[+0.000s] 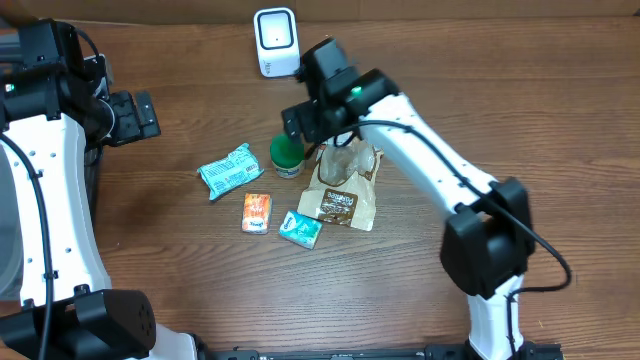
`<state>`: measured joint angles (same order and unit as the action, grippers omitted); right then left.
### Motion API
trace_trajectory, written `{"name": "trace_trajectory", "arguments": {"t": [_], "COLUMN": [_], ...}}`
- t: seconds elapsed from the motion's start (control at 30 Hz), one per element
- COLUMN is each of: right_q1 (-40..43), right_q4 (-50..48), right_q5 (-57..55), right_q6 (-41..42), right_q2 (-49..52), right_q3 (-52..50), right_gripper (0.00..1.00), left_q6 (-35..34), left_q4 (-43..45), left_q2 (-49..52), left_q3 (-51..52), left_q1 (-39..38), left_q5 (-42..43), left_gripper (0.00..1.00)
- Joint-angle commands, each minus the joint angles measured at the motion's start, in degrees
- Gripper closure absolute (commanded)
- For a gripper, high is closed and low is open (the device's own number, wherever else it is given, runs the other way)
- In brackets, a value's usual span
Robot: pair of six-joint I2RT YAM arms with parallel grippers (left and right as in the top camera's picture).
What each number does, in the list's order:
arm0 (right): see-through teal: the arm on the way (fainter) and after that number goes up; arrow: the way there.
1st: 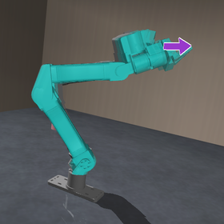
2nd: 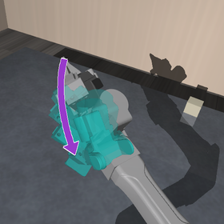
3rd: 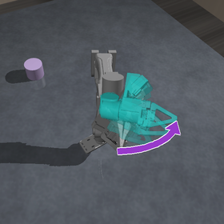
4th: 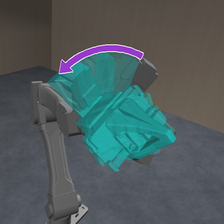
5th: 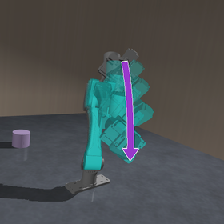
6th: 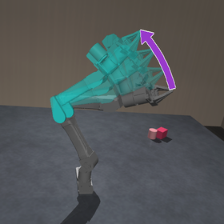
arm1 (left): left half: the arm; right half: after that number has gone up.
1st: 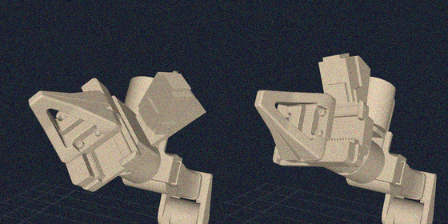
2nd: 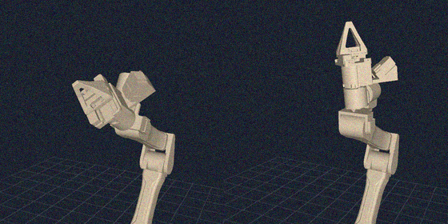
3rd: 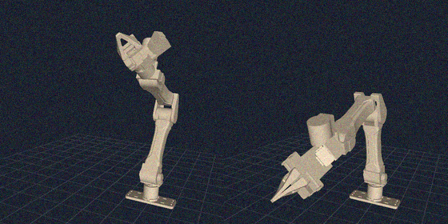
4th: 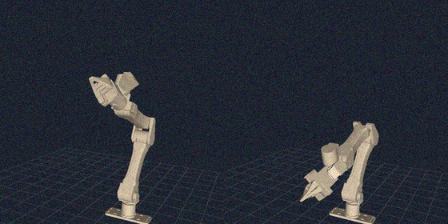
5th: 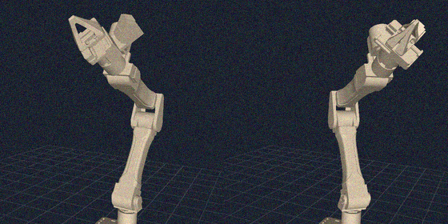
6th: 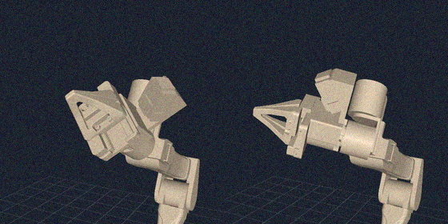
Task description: Scan the item barcode
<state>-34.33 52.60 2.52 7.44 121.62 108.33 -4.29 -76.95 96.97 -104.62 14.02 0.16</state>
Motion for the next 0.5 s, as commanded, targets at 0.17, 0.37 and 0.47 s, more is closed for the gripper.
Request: {"name": "trace_trajectory", "arguments": {"t": [0.17,0.37,0.47], "right_q1": [-4.6,-5.5,-5.5], "right_q4": [-3.3,-4.2,-3.9], "right_q5": [-2.2,-2.4,-2.4], "right_q6": [-2.5,-4.2,-5.7], "right_q2": [3.3,5.7,6.5], "right_q3": [1.1,1.1,1.0], "right_gripper": [0.01,0.00,0.00], "left_q6": [0.5,0.5,0.5], "left_q4": [0.1,0.1,0.1], "left_q2": [-1.0,-1.0,-1.0], "left_q3": [-0.9,-0.9,-0.9], "left_q1": [0.2,0.2,0.2], "left_q5": [-0.2,-0.2,-0.2], "left_gripper": [0.00,0.00,0.00]}}
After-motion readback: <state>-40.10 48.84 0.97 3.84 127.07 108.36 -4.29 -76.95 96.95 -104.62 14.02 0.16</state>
